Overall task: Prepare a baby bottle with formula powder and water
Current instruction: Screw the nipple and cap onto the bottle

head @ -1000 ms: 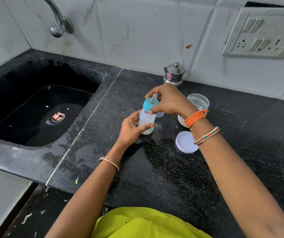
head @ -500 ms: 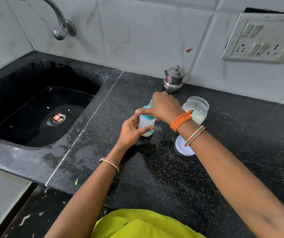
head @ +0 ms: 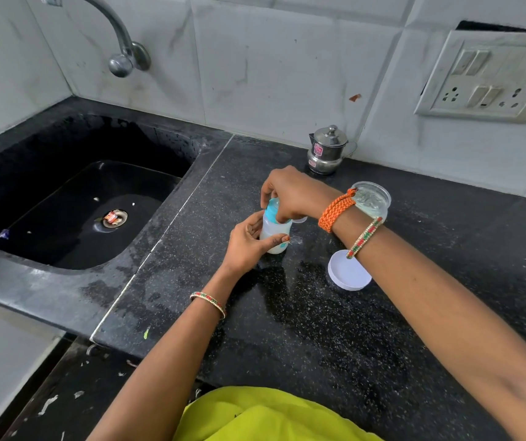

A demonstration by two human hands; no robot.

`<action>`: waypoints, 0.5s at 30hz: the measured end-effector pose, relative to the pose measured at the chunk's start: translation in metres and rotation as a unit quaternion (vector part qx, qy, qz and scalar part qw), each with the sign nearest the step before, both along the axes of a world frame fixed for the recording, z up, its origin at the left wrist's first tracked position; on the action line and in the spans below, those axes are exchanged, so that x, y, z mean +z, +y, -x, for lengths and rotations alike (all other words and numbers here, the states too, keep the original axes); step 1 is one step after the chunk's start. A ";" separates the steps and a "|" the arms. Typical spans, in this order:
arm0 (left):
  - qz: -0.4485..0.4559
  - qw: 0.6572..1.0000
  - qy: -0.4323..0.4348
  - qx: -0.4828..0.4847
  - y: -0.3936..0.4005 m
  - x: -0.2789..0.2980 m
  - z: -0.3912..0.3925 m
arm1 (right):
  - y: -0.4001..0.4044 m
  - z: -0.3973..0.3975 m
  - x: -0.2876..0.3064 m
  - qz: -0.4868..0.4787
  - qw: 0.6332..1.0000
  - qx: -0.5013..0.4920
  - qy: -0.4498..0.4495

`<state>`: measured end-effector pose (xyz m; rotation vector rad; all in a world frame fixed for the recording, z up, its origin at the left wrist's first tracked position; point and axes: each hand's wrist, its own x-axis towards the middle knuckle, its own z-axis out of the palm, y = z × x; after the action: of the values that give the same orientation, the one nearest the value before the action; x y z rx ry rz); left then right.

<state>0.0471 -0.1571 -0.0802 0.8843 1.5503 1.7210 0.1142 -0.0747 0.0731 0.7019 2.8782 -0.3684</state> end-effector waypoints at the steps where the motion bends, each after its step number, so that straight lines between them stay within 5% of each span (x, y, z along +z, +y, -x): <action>1: -0.001 1.000 0.000 -0.001 0.000 0.000 0.000 | 0.000 0.001 0.000 -0.002 1.000 0.001 0.001; 15: 0.002 1.000 -0.001 -0.003 0.001 -0.004 0.002 | 0.007 -0.002 -0.005 0.019 0.999 0.002 0.042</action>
<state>0.0450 -0.1560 -0.0837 0.8841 1.5497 1.7130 0.1162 -0.0678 0.0684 0.6897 2.9421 -0.4605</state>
